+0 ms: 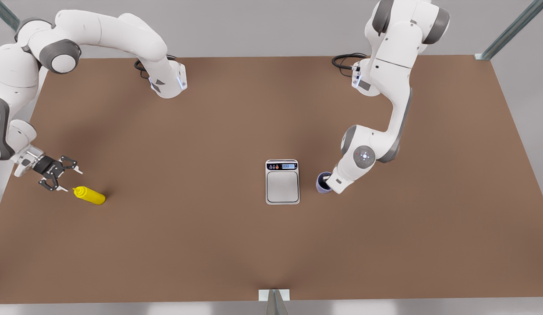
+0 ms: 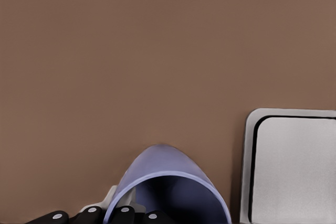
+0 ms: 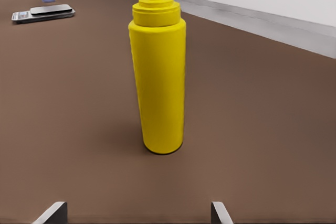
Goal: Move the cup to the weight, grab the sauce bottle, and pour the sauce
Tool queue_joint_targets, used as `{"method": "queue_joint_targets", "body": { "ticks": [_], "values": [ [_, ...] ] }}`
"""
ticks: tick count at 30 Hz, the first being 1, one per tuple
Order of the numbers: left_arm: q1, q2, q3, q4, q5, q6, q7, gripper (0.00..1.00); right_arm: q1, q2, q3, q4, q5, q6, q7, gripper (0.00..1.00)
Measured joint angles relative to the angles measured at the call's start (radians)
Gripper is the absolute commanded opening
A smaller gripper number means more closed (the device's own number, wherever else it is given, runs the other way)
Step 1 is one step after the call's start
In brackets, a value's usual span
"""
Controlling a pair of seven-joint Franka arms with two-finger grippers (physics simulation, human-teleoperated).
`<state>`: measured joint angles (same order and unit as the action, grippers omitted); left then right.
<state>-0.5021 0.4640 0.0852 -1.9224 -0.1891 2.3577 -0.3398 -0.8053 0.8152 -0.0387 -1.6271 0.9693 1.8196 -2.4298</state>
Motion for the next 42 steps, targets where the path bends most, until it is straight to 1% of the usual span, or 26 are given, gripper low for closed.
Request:
{"method": "queue_joint_targets", "body": {
  "ticks": [5, 8, 12, 18, 29, 33, 34, 35, 36, 37, 38, 42],
  "values": [
    [-0.027, 0.022, -0.008, 0.037, -0.002, -0.003, -0.058, 0.21, 0.0, 0.068, 0.013, 0.077, 0.009, 0.004, 0.0, 1.0],
    [-0.062, 0.045, -0.008, 0.076, -0.003, -0.005, -0.118, 0.21, 0.0, 0.09, 0.025, 0.089, 0.023, 0.006, 0.001, 1.0],
    [-0.066, 0.045, -0.015, 0.095, -0.005, -0.022, -0.145, 0.21, -0.002, 0.137, 0.036, 0.114, 0.041, -0.001, -0.024, 1.0],
    [-0.101, 0.077, -0.027, 0.152, -0.007, -0.027, -0.227, 0.21, 0.001, 0.118, 0.043, 0.113, 0.045, -0.02, -0.023, 1.0],
    [-0.167, 0.181, -0.034, 0.322, -0.012, -0.034, -0.404, 0.21, 0.011, 0.117, 0.119, 0.111, 0.045, -0.026, -0.011, 1.0],
    [-0.179, 0.202, -0.039, 0.342, -0.014, -0.033, -0.42, 0.21, 0.021, 0.121, 0.121, 0.11, 0.045, -0.036, -0.013, 1.0],
    [-0.179, 0.202, -0.039, 0.342, -0.014, -0.033, -0.419, 0.24, 0.022, 0.122, 0.121, 0.11, 0.045, -0.04, -0.015, 1.0],
    [-0.179, 0.202, -0.039, 0.342, -0.015, -0.033, -0.417, 0.34, 0.023, 0.122, 0.121, 0.11, 0.045, -0.04, -0.018, 1.0],
    [-0.179, 0.203, -0.039, 0.342, -0.021, -0.032, -0.415, 0.46, 0.024, 0.126, 0.121, 0.11, 0.045, -0.04, -0.02, 1.0],
    [-0.179, 0.208, -0.039, 0.342, -0.027, -0.032, -0.415, 0.51, 0.033, 0.127, 0.124, 0.106, 0.045, -0.042, -0.02, 1.0],
    [-0.179, 0.208, -0.039, 0.342, -0.032, -0.032, -0.415, 0.64, 0.034, 0.127, 0.125, 0.105, 0.045, -0.042, -0.02, 1.0],
    [-0.179, 0.209, -0.039, 0.356, -0.04, -0.034, -0.416, 0.66, 0.034, 0.125, 0.125, 0.105, 0.045, -0.042, -0.021, 1.0]
  ]
}}
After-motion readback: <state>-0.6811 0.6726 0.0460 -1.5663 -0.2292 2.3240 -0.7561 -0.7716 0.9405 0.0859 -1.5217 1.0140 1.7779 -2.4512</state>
